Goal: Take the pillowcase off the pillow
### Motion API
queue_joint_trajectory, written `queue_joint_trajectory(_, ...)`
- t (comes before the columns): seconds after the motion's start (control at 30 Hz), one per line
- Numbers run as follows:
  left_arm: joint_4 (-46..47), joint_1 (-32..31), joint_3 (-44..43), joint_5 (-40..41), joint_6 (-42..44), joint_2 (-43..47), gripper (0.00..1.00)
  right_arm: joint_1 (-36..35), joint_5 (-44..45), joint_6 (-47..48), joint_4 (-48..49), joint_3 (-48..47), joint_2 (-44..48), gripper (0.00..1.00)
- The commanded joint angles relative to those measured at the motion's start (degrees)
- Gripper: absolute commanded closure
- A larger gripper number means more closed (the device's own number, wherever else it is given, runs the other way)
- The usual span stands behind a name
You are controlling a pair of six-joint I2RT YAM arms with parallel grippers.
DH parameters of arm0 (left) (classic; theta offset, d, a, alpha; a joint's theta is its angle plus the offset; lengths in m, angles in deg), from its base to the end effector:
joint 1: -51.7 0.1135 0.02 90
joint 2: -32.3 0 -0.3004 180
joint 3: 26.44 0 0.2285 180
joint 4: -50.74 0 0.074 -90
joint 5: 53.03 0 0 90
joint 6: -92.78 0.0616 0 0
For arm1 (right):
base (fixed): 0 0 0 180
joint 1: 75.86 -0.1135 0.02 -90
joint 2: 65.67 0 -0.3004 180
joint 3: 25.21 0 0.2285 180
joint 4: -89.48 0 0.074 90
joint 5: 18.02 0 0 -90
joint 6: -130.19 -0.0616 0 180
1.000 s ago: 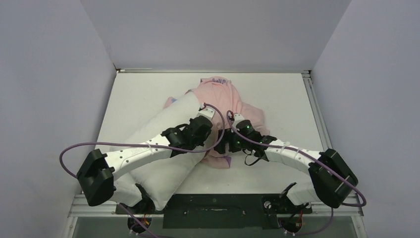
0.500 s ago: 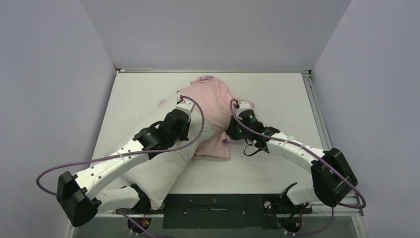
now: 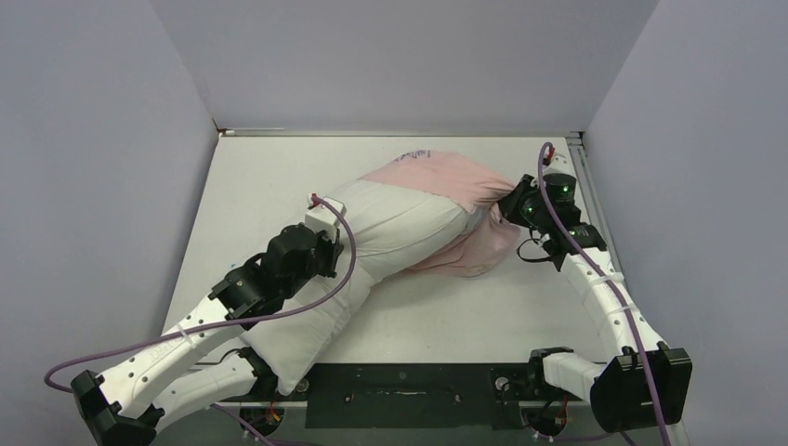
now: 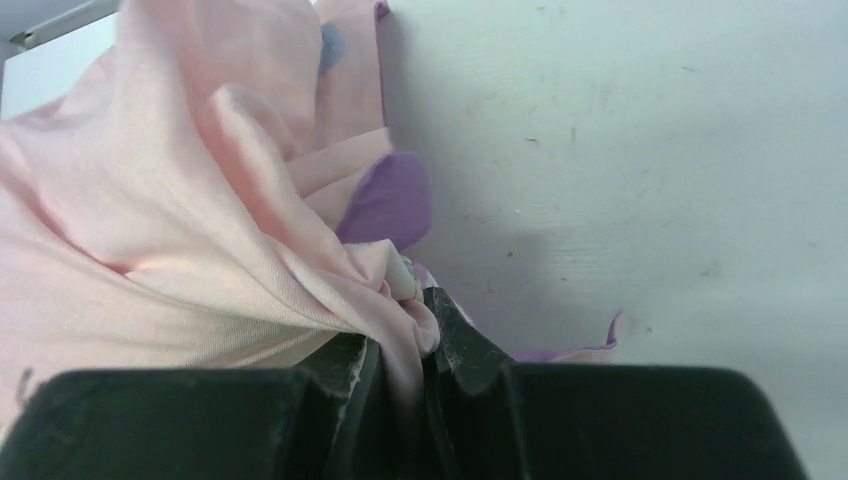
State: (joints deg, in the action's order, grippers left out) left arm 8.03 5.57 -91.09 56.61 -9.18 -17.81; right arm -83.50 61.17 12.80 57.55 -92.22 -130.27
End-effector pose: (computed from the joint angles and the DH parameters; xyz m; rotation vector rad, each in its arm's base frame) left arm 0.1292 -0.1045 0.3390 0.3957 2.0046 -0.2833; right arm 0.2329 0.0429 0.3282 0.2487 2.1117 0.5641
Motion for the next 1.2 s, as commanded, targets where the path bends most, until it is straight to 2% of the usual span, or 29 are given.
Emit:
queue_joint_trajectory(0.0, -3.30, 1.47, 1.65, 2.35, 6.03, 4.28, 1.00, 5.69, 9.17, -1.14, -2.83, -2.72, 0.86, 0.95)
queue_joint_trajectory(0.33, -2.06, 1.40, 2.75, 1.95, 7.37, 5.46, 1.00, 7.46, -0.62, 0.11, -5.06, 0.02, 1.69, 0.92)
queue_joint_trajectory(0.43, -1.93, 1.41, 2.78, 1.13, 8.08, 6.34, 1.00, 7.46, 2.87, 1.60, -9.01, -0.53, 3.17, 0.90)
queue_joint_trajectory(0.47, -1.25, 1.39, 3.07, -0.15, 8.71, 7.26, 1.00, 7.46, 5.60, 1.74, -10.43, -0.82, 3.50, 0.86)
queue_joint_trajectory(0.5, -0.46, 1.39, 3.51, -1.92, 9.32, 8.16, 1.00, 7.46, 7.83, 1.92, -11.81, -1.24, 3.80, 0.76)
queue_joint_trajectory(0.57, 1.00, 1.41, 4.52, -5.91, 10.32, 10.48, 1.00, 7.46, 9.17, 2.25, -13.65, -2.31, 4.50, 0.39)
queue_joint_trajectory(0.6, 1.58, 1.34, 4.99, -7.46, 10.77, 11.56, 1.00, 7.46, 8.63, 2.20, -13.96, -2.83, 5.12, 0.27)
queue_joint_trajectory(0.67, 2.03, 1.33, 5.57, -10.17, 11.27, 12.40, 1.00, 7.46, 6.81, 2.01, -13.35, -4.00, 6.77, 0.17)
queue_joint_trajectory(0.8, 1.88, 1.10, 5.55, -16.57, 11.67, 10.92, 1.00, 7.46, 2.61, 1.50, -10.46, -7.79, 8.63, 0.06)
queue_joint_trajectory(0.93, 1.19, 0.49, 4.78, -23.05, 11.66, 7.49, 1.00, 5.24, -6.93, 1.44, -5.15, -11.04, 5.13, 0.01)
queue_joint_trajectory(1.13, -0.02, -1.23, 3.90, -26.81, 11.64, 3.72, 1.00, -10.16, -8.48, 4.37, -0.53, -19.46, -7.40, 0.00)
queue_joint_trajectory(1.17, -0.22, -1.50, 3.86, -27.24, 11.70, 3.44, 1.00, -12.57, -9.04, 5.11, -0.71, -21.32, -10.17, 0.03)
